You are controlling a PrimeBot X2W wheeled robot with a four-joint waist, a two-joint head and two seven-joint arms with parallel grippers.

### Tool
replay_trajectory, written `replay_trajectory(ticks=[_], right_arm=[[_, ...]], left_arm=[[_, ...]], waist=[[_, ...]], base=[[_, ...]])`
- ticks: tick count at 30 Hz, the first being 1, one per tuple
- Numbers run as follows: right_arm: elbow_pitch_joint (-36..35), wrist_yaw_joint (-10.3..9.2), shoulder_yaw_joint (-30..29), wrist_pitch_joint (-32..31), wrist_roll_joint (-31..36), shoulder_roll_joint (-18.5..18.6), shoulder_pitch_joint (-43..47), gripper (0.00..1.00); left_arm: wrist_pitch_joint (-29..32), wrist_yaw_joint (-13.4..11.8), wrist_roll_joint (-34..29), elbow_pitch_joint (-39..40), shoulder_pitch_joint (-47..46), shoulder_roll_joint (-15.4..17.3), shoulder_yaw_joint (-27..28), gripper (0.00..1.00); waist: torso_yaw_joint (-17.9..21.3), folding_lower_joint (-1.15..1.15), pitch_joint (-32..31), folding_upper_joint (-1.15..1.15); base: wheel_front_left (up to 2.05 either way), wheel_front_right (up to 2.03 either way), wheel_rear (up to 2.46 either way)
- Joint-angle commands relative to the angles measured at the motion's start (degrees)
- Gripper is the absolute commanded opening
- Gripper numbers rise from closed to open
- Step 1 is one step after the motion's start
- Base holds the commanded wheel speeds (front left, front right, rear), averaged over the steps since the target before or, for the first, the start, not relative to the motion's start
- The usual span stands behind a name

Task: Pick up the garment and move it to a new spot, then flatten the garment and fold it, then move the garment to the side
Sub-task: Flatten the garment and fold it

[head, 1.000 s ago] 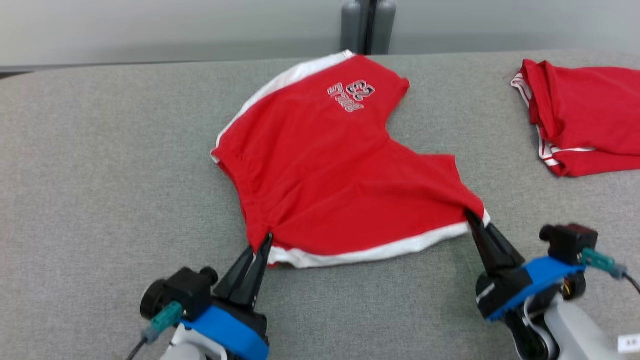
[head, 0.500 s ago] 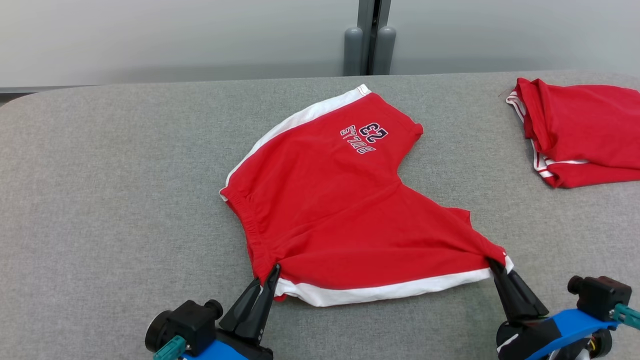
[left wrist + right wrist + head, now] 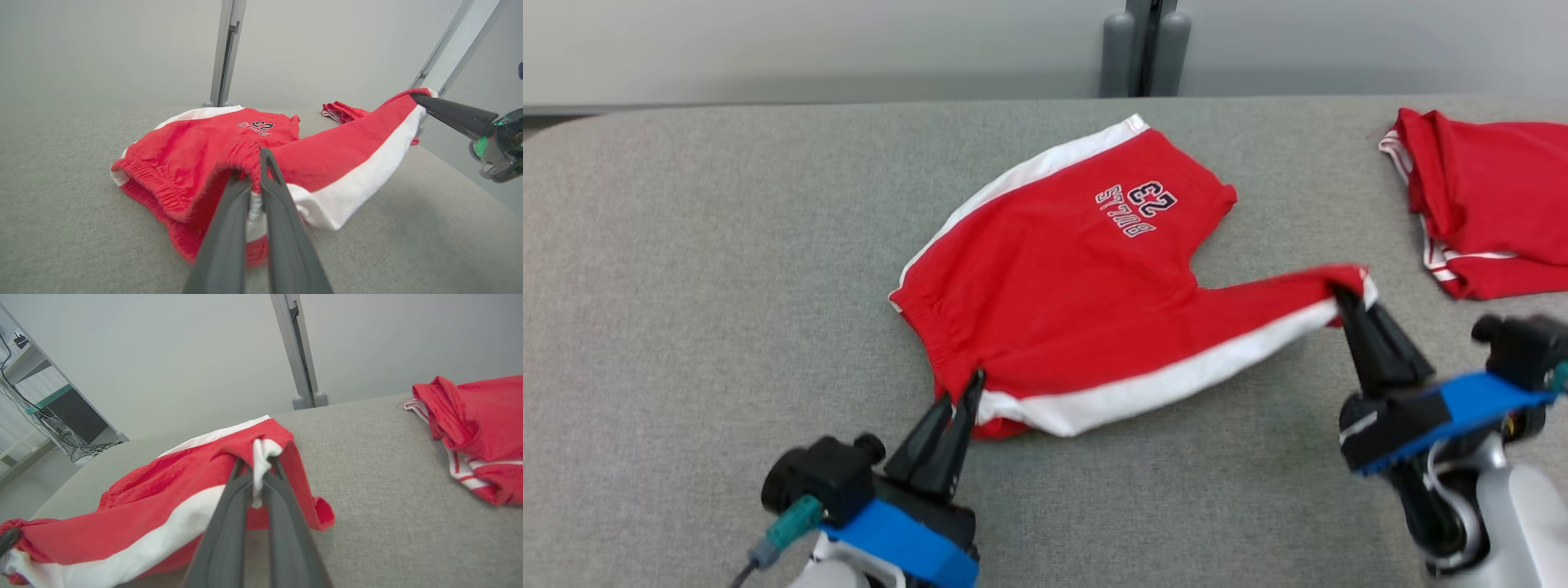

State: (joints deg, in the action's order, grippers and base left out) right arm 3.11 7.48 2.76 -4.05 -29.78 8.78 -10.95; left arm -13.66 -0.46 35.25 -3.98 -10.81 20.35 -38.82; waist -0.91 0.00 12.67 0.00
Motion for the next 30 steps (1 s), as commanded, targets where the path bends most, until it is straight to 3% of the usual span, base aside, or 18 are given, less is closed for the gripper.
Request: replay_trajectory(ticks=[1, 13, 22, 30], right_arm=[[1.06, 0.03, -0.31, -0.57, 1.03, 0.23, -3.86, 0.00], [11.61, 0.03, 1.53, -4.20, 4.33, 2.77, -25.16, 0.00], [24.79, 0.03, 4.12, -5.48, 7.10, 4.13, -41.67, 0.00], [37.80, 0.03, 6.14, -3.95, 10.49, 3.15, -51.88, 0.00]], left_arm=[[-0.21, 0.28, 0.27, -0.23, -2.23, -0.33, 1.04, 0.00], [-1.01, 2.05, 1.07, -4.47, -12.56, -3.68, 4.65, 0.00], [-1.48, 4.14, 1.18, -11.84, -21.52, -7.42, 7.91, 0.00], [-1.56, 6.42, 0.18, -18.39, -26.77, -11.31, 9.38, 0.00]], waist=[[-1.01, 0.00, 1.44, 0.00], [-5.24, 0.00, 9.15, 0.00], [-8.62, 0.00, 15.64, 0.00], [-10.71, 0.00, 19.01, 0.00]], base=[[0.00, 0.00, 0.00], [0.00, 0.00, 0.00], [0.00, 0.00, 0.00], [0.00, 0.00, 0.00]])
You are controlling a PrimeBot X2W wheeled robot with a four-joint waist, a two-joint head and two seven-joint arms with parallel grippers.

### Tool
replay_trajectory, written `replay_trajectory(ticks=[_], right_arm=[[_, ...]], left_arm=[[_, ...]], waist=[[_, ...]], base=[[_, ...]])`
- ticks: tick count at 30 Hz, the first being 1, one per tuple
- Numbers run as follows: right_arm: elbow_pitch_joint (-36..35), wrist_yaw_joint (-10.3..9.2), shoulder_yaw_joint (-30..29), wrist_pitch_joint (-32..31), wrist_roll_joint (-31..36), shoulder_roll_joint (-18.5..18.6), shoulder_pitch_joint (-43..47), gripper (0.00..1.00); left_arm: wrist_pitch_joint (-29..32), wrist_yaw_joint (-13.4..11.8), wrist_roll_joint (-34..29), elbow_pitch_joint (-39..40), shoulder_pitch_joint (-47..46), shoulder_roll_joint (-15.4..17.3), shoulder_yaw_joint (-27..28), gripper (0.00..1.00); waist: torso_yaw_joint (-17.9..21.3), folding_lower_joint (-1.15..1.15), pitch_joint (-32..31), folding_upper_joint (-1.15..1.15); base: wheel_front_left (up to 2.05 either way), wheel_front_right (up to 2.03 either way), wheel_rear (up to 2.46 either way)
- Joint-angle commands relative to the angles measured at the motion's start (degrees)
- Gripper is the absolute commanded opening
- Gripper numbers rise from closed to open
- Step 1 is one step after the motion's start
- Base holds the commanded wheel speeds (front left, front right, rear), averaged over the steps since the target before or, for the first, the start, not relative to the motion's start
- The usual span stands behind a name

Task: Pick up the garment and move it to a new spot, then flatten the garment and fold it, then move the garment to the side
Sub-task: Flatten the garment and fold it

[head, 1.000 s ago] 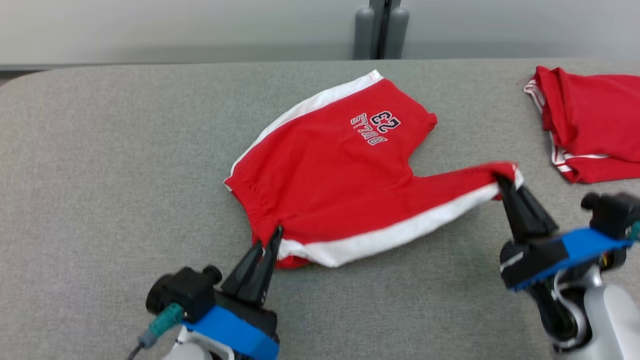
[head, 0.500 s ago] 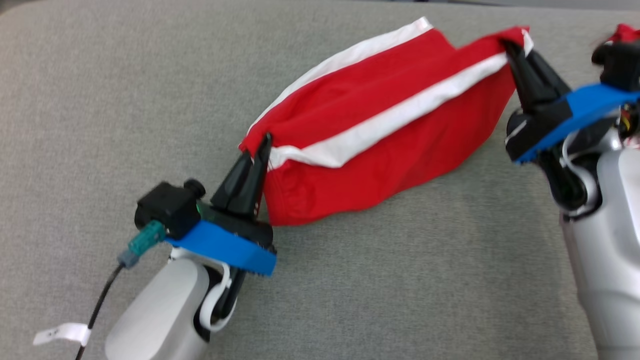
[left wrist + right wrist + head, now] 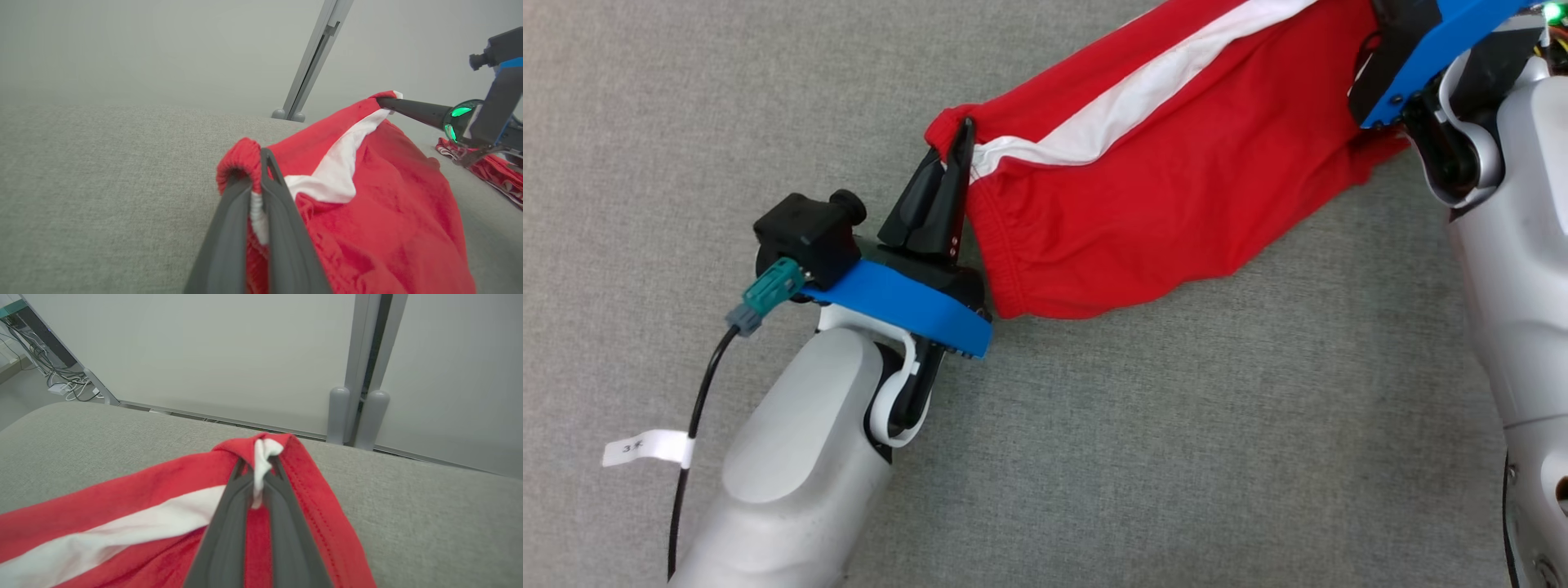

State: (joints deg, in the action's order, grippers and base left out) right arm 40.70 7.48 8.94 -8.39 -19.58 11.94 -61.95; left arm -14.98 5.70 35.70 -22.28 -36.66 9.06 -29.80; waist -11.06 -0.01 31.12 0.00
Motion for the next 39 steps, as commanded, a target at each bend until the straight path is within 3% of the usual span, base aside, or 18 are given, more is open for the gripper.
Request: replay_trajectory(ticks=[1, 4, 5, 6, 7, 20, 32, 39], right_arm=[[1.68, 0.03, 0.21, 0.65, 0.61, -0.19, -1.51, 0.00], [5.42, 0.03, 0.54, 1.81, 0.95, -0.46, -2.99, 0.00], [6.61, 0.02, 0.71, 1.98, 0.99, -0.50, -3.28, 0.10], [7.53, 0.03, 1.02, 2.46, 0.90, -0.59, -3.71, 0.48], [8.34, 0.03, 1.33, 2.93, 0.68, -0.63, -3.99, 1.00], [12.97, 0.02, 7.28, 8.07, -3.69, 4.36, 1.02, 1.00], [17.12, 0.02, 9.58, 8.82, -5.74, 8.70, 3.44, 1.00], [20.73, 0.02, 9.20, 8.22, -5.65, 9.86, 2.39, 1.00]], left_arm=[[-0.23, 0.43, -0.55, -0.90, -1.18, -0.44, 0.47, 0.00], [-0.25, 1.03, -1.14, -2.62, -1.73, -1.42, 0.72, 0.00], [-0.25, 1.16, -1.43, -3.10, -1.76, -1.59, 0.80, 0.03], [-0.25, 1.28, -1.70, -3.49, -1.81, -1.72, 1.04, 0.41], [-0.25, 1.36, -2.10, -3.91, -1.77, -1.82, 1.29, 1.00], [-0.26, 1.58, -7.11, -2.05, 6.34, -2.32, 4.12, 1.00], [-0.26, -2.65, -11.94, 11.68, 16.32, -2.66, 16.01, 1.00], [-0.26, -2.85, -15.45, 15.93, 19.68, -4.09, 22.62, 1.00]], waist=[[-0.66, 0.01, 0.69, 0.00], [-0.75, 0.01, 0.80, 0.00], [-0.70, 0.01, 0.73, 0.00], [-0.65, 0.01, 0.67, 0.00], [-0.57, 0.01, 0.54, 0.00], [-0.02, 0.01, -4.81, 0.00], [-2.56, 0.01, -7.62, 0.00], [-4.24, 0.01, -7.10, 0.00]], base=[[0.00, 0.00, 0.00], [0.00, 0.00, 0.00], [0.00, 0.00, 0.00], [0.00, 0.00, 0.00], [0.00, 0.00, 0.00], [0.00, 0.00, 0.00], [0.00, 0.00, 0.00], [0.00, 0.00, 0.00]])
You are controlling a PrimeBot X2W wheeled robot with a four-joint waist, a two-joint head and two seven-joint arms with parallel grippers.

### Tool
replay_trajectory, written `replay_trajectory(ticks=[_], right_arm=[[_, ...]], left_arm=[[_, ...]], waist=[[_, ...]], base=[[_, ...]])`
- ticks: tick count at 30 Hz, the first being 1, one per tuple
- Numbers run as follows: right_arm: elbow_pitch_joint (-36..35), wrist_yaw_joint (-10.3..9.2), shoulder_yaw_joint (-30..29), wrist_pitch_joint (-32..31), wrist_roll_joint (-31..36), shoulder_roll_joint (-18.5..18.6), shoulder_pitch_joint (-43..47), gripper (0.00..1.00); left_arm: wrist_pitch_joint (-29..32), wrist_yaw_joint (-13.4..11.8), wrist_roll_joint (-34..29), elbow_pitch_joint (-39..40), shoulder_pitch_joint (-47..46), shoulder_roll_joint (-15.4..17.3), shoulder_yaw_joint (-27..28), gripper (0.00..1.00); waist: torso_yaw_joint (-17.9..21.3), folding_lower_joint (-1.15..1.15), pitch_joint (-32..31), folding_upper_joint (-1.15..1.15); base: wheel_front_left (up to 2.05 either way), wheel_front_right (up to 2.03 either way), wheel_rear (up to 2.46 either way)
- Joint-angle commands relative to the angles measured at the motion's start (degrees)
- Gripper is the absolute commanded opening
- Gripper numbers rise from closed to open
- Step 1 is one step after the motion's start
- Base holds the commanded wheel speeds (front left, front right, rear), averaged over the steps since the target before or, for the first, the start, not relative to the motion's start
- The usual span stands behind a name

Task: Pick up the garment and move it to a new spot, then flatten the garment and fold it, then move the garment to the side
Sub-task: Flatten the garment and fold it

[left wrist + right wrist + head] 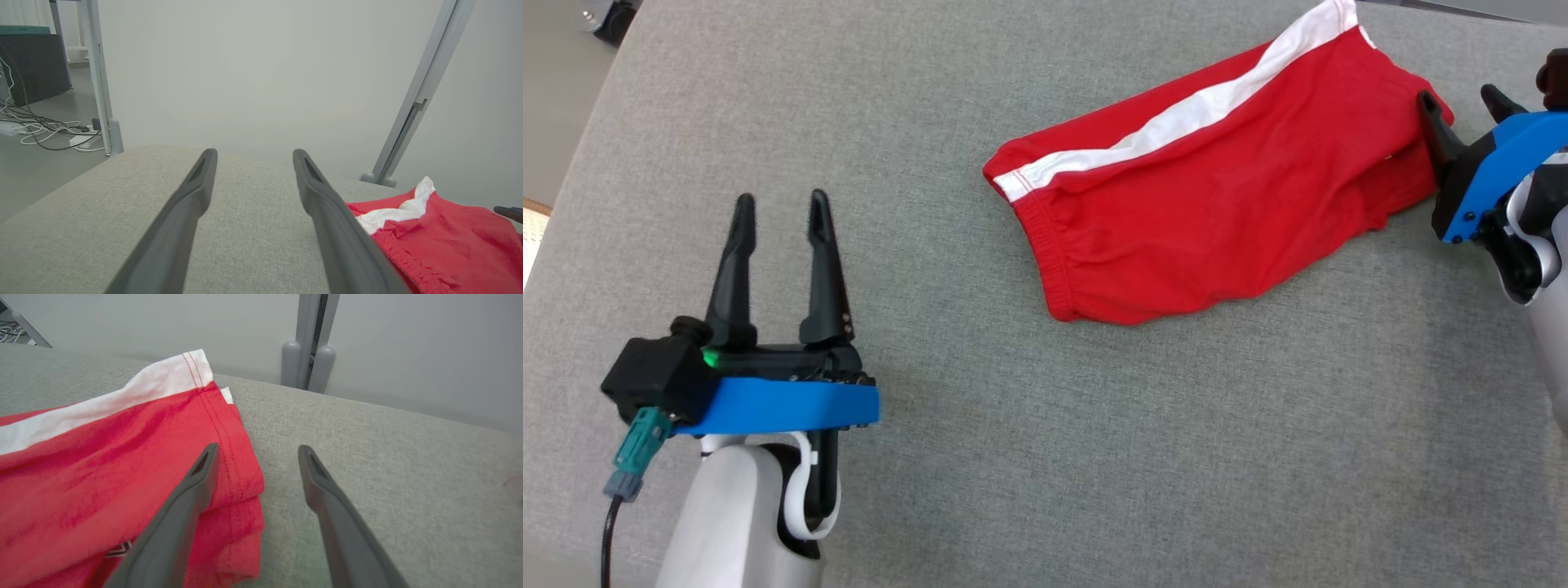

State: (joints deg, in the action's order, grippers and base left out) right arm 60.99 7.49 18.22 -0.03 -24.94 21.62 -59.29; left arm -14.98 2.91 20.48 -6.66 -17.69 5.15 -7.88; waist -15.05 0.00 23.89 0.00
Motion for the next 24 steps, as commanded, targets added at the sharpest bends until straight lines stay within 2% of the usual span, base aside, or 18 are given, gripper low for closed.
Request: replay_trajectory(ticks=[1, 8, 13, 14, 15, 16, 24], right_arm=[[0.91, 0.01, -0.01, -0.06, -0.16, 0.18, -0.35, 1.00], [4.56, 0.02, 0.45, -0.96, 0.26, 0.60, -0.73, 1.00], [5.95, 0.02, 1.99, -3.12, -0.08, -0.66, -0.58, 1.00], [5.79, 0.02, 2.45, -3.47, -0.26, -0.88, -0.48, 0.50], [5.51, 0.02, 2.97, -3.79, -0.54, -1.21, -0.36, 0.20], [5.30, 0.02, 3.35, -4.24, -0.87, -1.39, -0.20, 0.00], [2.07, 0.00, 4.67, -2.66, -5.39, -1.66, 1.86, 0.00]], left_arm=[[-0.27, 0.08, -0.62, 0.47, 1.26, -0.44, 1.45, 1.00], [-0.26, 0.96, -3.13, 1.00, 3.44, -1.69, 4.60, 1.00], [-0.27, 1.05, -3.99, 0.73, 4.37, -2.19, 5.56, 1.00], [-0.26, 1.06, -4.08, 0.67, 4.45, -2.23, 5.73, 1.00], [-0.26, 1.05, -4.22, 0.63, 4.44, -2.25, 5.94, 1.00], [-0.26, 1.02, -4.31, 0.59, 4.41, -2.25, 6.12, 1.00], [-0.26, 0.53, -4.08, -0.16, 4.68, -2.27, 6.29, 1.00]], waist=[[-0.41, 0.00, 0.15, 0.00], [-1.51, 0.00, 0.31, 0.00], [-1.54, 0.00, 0.33, 0.00], [-1.49, 0.00, 0.35, 0.00], [-1.40, 0.00, 0.36, 0.00], [-1.29, 0.00, 0.35, 0.00], [1.40, 0.00, -1.44, 0.00]], base=[[0.00, 0.00, 0.00], [0.00, 0.00, 0.00], [0.00, 0.00, 0.00], [0.00, 0.00, 0.00], [0.00, 0.00, 0.00], [0.00, 0.00, 0.00], [0.00, 0.00, 0.00]])
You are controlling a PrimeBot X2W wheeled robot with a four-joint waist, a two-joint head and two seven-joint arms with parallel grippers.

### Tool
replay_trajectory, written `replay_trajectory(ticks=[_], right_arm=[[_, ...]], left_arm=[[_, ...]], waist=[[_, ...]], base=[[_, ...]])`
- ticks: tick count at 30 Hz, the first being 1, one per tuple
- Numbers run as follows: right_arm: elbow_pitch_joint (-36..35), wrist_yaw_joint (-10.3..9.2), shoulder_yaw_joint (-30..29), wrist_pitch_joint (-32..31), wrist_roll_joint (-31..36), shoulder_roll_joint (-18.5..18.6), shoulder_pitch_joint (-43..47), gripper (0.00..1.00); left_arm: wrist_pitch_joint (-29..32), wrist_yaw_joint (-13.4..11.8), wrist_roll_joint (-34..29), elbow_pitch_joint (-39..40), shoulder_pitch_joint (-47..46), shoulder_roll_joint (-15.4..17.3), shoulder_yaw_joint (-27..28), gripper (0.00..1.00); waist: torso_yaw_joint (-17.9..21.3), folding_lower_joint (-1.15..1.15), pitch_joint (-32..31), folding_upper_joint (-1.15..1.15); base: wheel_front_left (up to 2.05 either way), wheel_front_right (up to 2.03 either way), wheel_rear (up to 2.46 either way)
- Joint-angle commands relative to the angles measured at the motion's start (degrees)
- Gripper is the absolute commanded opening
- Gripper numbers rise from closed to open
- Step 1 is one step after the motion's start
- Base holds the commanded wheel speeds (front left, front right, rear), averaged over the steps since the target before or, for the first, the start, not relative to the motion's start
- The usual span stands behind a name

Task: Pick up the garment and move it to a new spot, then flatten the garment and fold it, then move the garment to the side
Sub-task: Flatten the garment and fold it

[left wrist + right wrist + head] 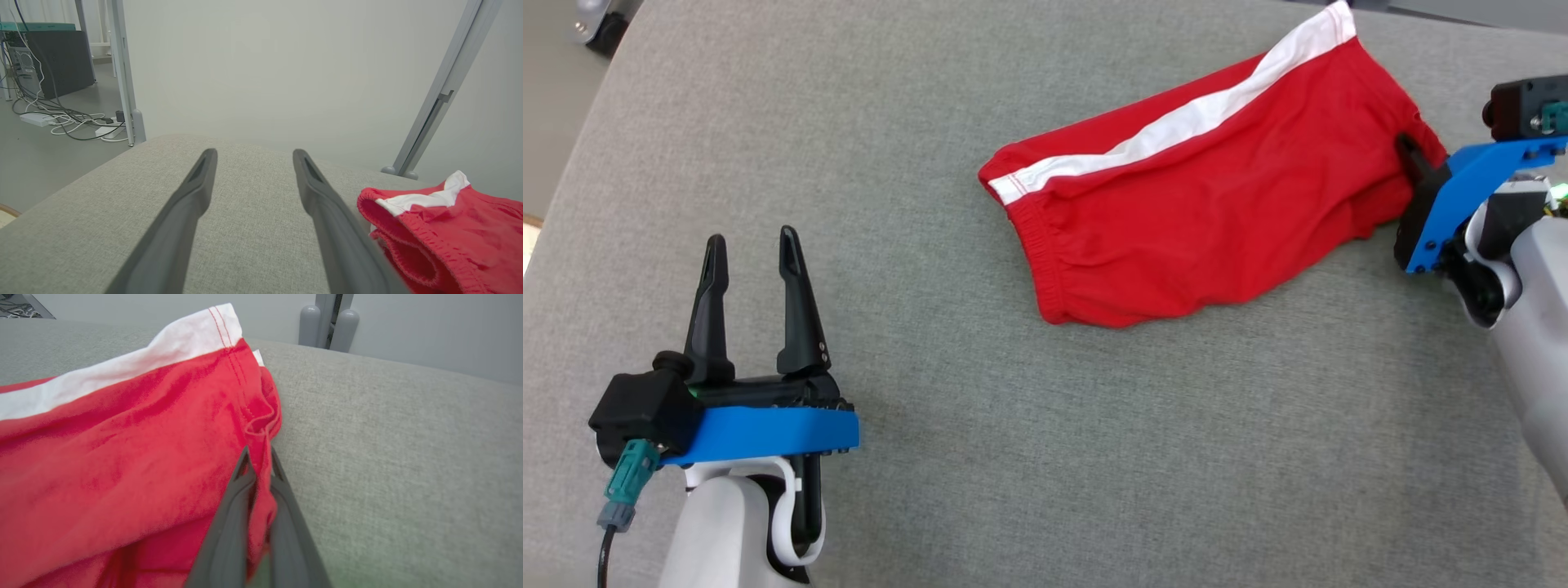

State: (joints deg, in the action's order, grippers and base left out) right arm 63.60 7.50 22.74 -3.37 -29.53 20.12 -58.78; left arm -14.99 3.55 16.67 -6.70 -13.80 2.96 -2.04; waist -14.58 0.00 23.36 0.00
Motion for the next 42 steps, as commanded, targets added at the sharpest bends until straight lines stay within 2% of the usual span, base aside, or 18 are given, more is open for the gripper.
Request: replay_trajectory(ticks=[1, 12, 17, 24, 33, 42], right_arm=[[-1.12, -0.01, 0.27, 1.20, -1.52, -0.25, 2.06, 0.00], [-10.39, 0.00, 1.31, 6.07, -10.45, 0.68, 14.34, 0.00], [-14.97, 0.00, -0.71, 8.11, -14.60, 1.70, 21.93, 0.00], [-18.47, 0.00, -5.28, 9.53, -17.06, 3.82, 30.70, 0.00], [-21.83, 0.00, -9.79, 9.52, -15.70, 2.61, 37.82, 0.00], [-26.91, 0.01, -13.30, 9.72, -9.42, -0.56, 33.35, 0.00]], left_arm=[[-0.25, -0.03, -0.49, -0.25, 0.93, -0.09, 0.66, 1.00], [-0.25, 0.42, -2.49, -0.22, 3.91, -0.09, 2.20, 1.00], [-0.25, 0.80, -3.24, -0.09, 5.65, -0.09, 3.03, 1.00], [-0.25, 1.06, -4.15, 0.15, 8.03, -0.07, 4.11, 1.00], [-0.25, 0.95, -3.93, -0.06, 10.00, -0.08, 3.74, 1.00], [-0.25, 1.20, -3.92, -0.41, 9.69, -0.07, 3.29, 1.00]], waist=[[1.46, 0.00, -1.44, 0.00], [6.68, 0.00, -6.65, 0.00], [8.87, 0.00, -8.51, 0.00], [10.46, 0.00, -10.33, 0.00], [10.56, 0.00, -12.46, 0.00], [10.37, 0.00, -13.25, 0.00]], base=[[0.00, 0.00, 0.00], [0.00, 0.00, 0.00], [0.00, 0.00, 0.00], [0.00, 0.00, 0.00], [0.00, 0.00, 0.00], [0.00, 0.00, 0.00]])
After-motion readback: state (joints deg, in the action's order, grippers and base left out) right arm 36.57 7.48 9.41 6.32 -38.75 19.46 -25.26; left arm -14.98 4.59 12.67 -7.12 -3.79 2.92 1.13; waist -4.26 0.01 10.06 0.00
